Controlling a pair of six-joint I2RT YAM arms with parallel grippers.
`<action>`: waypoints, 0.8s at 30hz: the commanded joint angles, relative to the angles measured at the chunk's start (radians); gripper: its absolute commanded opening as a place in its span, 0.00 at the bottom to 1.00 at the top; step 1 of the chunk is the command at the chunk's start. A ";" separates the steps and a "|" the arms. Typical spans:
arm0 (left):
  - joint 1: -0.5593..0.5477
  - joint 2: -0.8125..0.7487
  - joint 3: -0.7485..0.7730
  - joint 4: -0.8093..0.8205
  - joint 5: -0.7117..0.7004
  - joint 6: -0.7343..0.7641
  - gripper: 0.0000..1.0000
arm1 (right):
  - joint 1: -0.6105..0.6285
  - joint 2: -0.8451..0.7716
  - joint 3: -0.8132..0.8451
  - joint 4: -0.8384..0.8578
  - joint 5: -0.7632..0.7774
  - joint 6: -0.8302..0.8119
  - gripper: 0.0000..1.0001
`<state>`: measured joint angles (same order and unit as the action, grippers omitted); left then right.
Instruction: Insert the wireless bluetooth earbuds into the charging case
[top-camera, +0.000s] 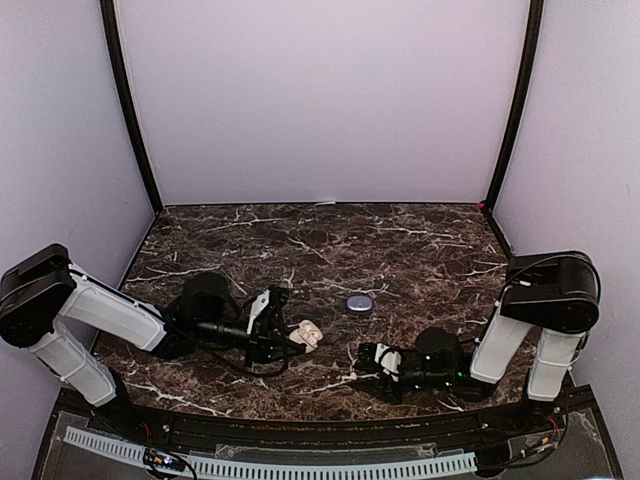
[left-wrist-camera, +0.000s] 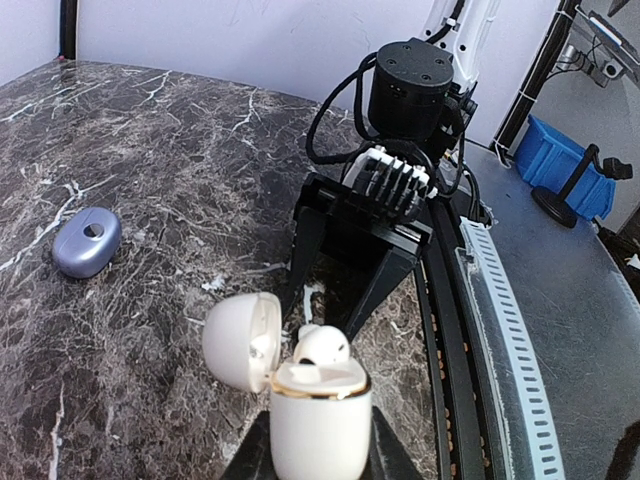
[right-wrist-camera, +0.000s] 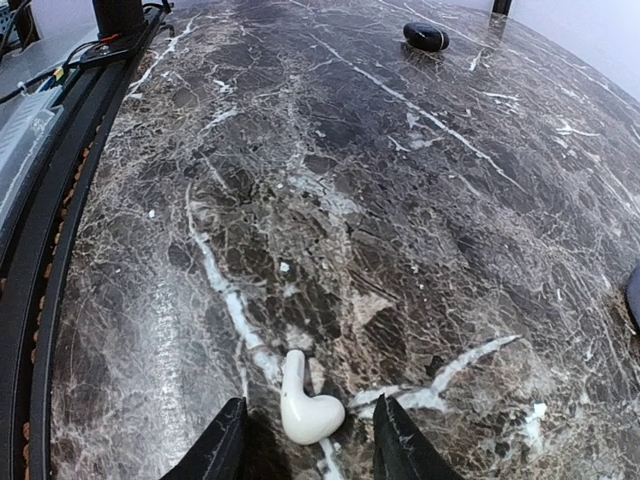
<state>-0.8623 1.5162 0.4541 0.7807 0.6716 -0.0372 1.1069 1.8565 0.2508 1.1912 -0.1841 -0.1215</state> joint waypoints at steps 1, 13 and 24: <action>-0.003 -0.027 0.002 -0.012 0.005 0.012 0.13 | -0.044 0.010 -0.010 -0.028 -0.141 0.013 0.41; -0.004 -0.021 0.001 -0.009 0.008 0.007 0.13 | -0.078 0.007 0.039 -0.135 -0.238 -0.014 0.35; -0.003 -0.022 -0.002 -0.008 0.006 0.007 0.13 | -0.078 0.005 0.025 -0.139 -0.252 -0.014 0.21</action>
<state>-0.8623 1.5162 0.4541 0.7650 0.6712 -0.0372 1.0309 1.8549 0.2977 1.0988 -0.4072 -0.1444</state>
